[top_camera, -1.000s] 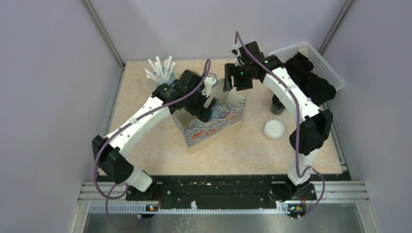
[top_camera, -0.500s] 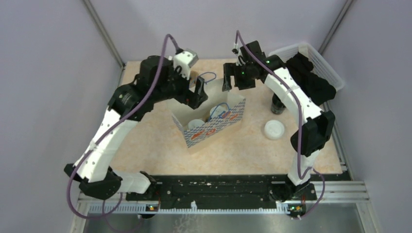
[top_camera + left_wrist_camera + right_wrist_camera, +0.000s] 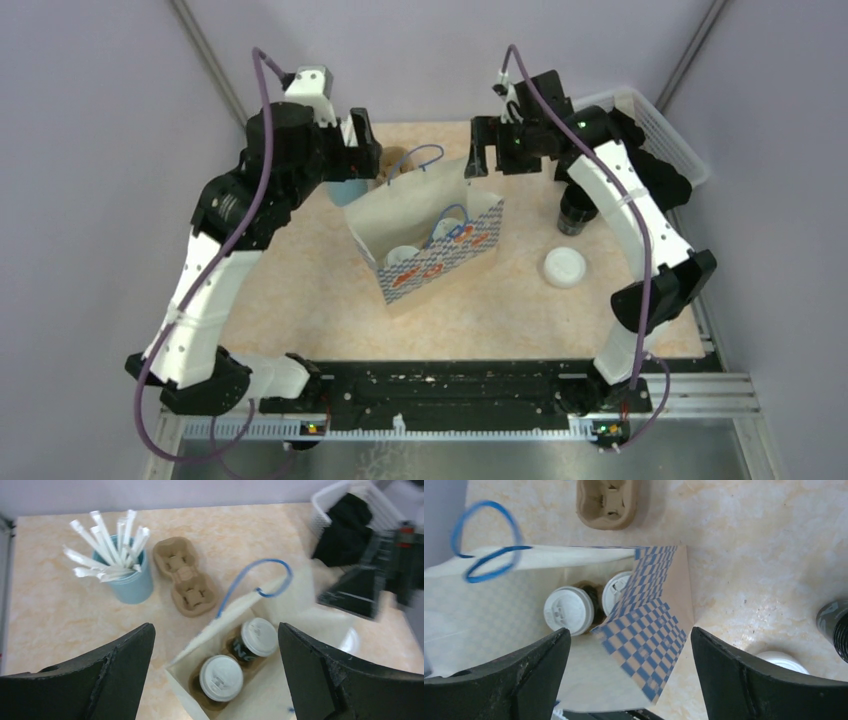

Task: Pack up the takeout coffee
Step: Pick up the straw from the storage cup.

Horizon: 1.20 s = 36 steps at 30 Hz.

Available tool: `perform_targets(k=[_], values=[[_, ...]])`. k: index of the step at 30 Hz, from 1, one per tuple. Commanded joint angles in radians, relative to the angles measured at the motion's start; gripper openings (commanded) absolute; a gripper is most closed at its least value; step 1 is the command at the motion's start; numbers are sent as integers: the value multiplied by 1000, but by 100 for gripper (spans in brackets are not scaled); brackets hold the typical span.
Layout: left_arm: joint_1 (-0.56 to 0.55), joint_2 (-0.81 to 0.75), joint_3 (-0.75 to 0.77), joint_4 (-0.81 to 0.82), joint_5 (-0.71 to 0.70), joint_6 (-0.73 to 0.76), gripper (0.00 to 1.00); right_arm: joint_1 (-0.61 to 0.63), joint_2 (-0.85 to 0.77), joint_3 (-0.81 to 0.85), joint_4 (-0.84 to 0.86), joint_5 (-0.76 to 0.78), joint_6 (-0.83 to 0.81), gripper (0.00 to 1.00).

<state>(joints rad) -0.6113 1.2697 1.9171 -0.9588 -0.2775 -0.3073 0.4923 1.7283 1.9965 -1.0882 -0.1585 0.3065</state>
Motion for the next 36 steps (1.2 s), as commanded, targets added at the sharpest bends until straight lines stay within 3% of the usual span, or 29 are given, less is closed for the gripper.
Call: perform_targets(k=[1, 6, 13, 16, 25, 31, 34, 36], values=[[134, 99, 16, 36, -28, -15, 99, -7, -54, 152, -40, -32, 3, 91], [352, 251, 19, 124, 210, -12, 95, -7, -122, 170, -6, -52, 18, 94], [450, 459, 8, 259, 267, 37, 73, -12, -233, 36, 122, -60, 3, 95], [464, 541, 40, 290, 252, 68, 62, -21, -289, -25, 146, -35, -10, 97], [469, 713, 137, 303, 209, 113, 57, -32, -370, -127, 147, 11, -32, 99], [469, 730, 165, 293, 162, 145, 30, -31, -385, -136, 154, 20, -20, 99], [468, 711, 152, 289, 161, 134, 29, -33, -387, -136, 155, 22, -18, 99], [467, 698, 132, 302, 166, 135, 21, -33, -390, -142, 165, 16, -12, 99]])
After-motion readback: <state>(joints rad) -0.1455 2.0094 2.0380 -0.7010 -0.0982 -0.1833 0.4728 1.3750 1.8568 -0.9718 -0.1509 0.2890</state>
